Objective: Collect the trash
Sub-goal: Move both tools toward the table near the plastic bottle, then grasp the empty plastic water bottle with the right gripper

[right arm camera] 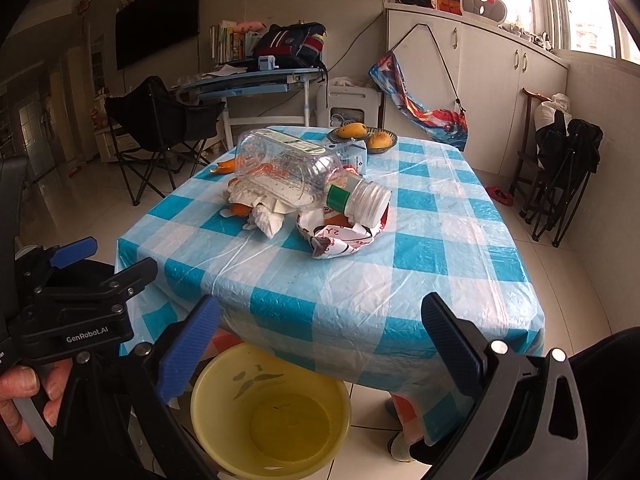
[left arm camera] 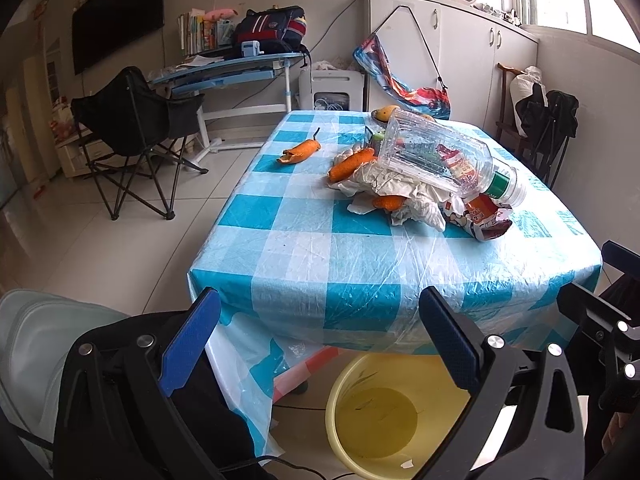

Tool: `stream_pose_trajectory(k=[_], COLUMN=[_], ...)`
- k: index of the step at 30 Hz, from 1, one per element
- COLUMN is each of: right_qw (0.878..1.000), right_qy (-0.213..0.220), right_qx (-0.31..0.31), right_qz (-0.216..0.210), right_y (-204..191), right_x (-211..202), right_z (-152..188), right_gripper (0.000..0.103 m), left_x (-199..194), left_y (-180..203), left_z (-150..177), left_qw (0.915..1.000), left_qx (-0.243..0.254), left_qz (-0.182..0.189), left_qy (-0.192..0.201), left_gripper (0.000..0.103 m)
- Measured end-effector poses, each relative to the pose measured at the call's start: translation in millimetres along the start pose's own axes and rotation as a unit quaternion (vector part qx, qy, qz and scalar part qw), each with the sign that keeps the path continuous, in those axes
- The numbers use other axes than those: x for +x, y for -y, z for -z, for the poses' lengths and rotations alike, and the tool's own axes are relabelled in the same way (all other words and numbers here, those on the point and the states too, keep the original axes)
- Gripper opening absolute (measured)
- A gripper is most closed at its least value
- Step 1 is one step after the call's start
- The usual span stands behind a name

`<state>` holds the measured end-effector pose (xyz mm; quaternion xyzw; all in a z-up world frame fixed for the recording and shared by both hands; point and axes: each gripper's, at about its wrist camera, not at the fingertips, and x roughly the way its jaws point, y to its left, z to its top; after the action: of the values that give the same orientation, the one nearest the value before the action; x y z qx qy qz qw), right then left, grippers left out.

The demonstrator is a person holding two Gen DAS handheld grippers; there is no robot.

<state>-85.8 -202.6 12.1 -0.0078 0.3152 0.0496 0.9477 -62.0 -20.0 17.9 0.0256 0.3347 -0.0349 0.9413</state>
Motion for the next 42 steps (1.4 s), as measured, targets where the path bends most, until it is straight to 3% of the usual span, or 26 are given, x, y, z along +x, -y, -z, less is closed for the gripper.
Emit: stream_pose_trajectory(k=[33, 42], right_qw=[1.0, 0.999], right_qy=[-0.006, 0.021], right_qx=[-0.002, -0.025], right_qz=[-0.005, -0.012], right_y=[-2.1, 0.4], right_x=[-1.2, -9.1], right_z=[0.1, -16.5], right_gripper=[0.097, 0.097], left_x=[1.2, 3.5], left_y=[2.0, 3.4], left_z=[-1.0, -5.1], left_qw=[1.0, 0.9998], left_qx=[-0.004, -0.021], left_qz=[0.001, 0.006], left_qy=[0.003, 0.005], left_gripper=[0.096, 0.096])
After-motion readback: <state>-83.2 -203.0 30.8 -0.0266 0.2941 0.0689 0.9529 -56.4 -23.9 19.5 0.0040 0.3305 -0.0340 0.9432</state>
